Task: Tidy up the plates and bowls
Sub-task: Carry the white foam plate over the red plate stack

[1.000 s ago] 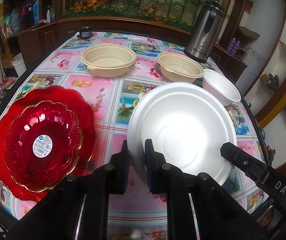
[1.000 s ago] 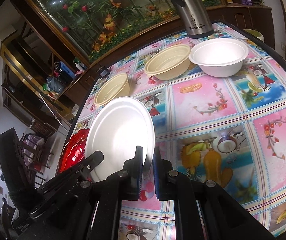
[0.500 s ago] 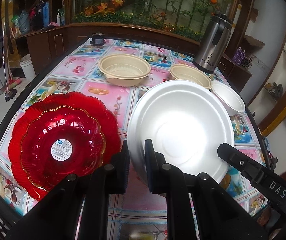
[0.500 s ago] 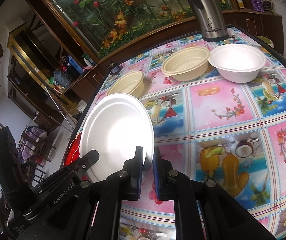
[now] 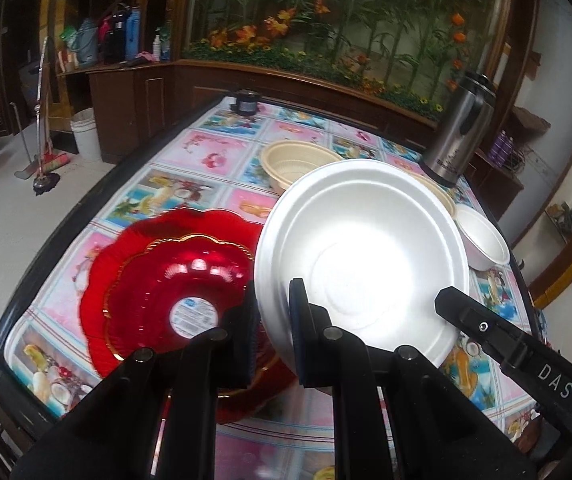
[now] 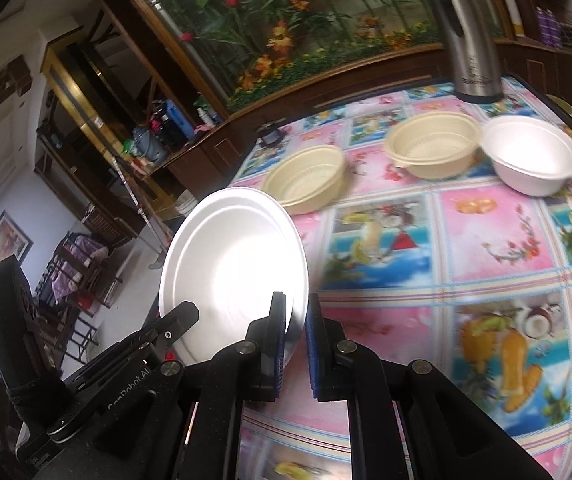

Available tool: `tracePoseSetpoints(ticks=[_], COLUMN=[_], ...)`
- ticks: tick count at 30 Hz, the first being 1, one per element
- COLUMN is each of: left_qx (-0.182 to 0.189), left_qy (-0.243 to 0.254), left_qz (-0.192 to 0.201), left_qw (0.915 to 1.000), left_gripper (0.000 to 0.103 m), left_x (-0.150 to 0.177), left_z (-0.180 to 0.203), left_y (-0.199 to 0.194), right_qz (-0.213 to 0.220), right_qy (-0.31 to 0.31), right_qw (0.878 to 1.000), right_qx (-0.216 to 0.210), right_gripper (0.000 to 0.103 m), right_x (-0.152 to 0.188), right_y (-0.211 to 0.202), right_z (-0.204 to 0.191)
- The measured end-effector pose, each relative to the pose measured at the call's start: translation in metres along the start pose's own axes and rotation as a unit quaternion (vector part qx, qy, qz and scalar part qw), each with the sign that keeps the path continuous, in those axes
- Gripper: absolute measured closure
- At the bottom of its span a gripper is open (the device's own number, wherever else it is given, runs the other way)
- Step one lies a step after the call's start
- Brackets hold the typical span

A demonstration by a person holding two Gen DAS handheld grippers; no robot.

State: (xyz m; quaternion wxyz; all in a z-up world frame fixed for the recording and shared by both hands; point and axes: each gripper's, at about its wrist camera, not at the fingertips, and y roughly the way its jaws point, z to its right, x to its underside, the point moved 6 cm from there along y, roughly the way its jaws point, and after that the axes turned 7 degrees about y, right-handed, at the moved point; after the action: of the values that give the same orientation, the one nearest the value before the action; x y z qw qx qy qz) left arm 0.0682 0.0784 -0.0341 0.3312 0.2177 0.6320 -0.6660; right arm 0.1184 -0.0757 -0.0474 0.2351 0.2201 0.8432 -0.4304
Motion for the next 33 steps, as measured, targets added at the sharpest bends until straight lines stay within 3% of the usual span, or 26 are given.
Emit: tracePoseSetpoints(ticks=[14, 33], left_qx=[-0.048, -0.076], left_qy=[-0.048, -0.062], left_qz=[0.003, -0.050], left_qw=[0.9977, 0.9939], left_gripper=[0.091, 0.091], left_x=[0.006, 0.035], left_z=[-0.067, -0.089], left_y=[0.000, 0.027], right_qz=[-0.033, -0.097], right_qy=[-0.049, -0.059], right_qw=[0.998, 0.994], right_qx=[-0.032, -0.013], right_gripper=[0.094, 0.094], right_x=[0.013, 0.041], right_y=[0.042, 0.090], right_z=[-0.062, -0.062])
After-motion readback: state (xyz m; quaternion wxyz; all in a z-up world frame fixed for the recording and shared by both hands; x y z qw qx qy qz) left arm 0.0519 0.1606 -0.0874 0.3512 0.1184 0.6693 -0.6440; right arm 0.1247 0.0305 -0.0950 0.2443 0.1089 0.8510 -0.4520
